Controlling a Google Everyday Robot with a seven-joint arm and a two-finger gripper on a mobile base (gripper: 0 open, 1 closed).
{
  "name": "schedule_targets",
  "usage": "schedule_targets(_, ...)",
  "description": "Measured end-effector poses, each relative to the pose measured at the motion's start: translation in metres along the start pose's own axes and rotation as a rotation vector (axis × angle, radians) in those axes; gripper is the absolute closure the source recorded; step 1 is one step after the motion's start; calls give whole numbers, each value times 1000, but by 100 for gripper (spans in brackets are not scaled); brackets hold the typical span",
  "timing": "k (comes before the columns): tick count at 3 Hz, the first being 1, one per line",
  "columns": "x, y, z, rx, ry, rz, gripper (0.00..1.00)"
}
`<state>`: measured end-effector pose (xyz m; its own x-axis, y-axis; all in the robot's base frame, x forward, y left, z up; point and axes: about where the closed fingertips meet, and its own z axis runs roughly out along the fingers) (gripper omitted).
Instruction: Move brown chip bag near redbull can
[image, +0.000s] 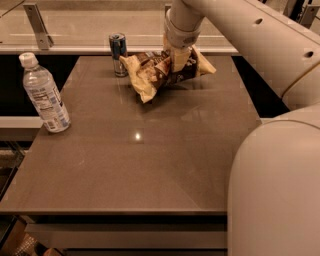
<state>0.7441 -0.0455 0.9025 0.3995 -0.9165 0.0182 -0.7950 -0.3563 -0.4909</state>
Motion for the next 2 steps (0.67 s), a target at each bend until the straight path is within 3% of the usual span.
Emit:
schedule_targets(1, -5, -2, 12, -4, -19, -25, 100)
schedule_targets(2, -6, -1, 15, -8, -20, -25, 82)
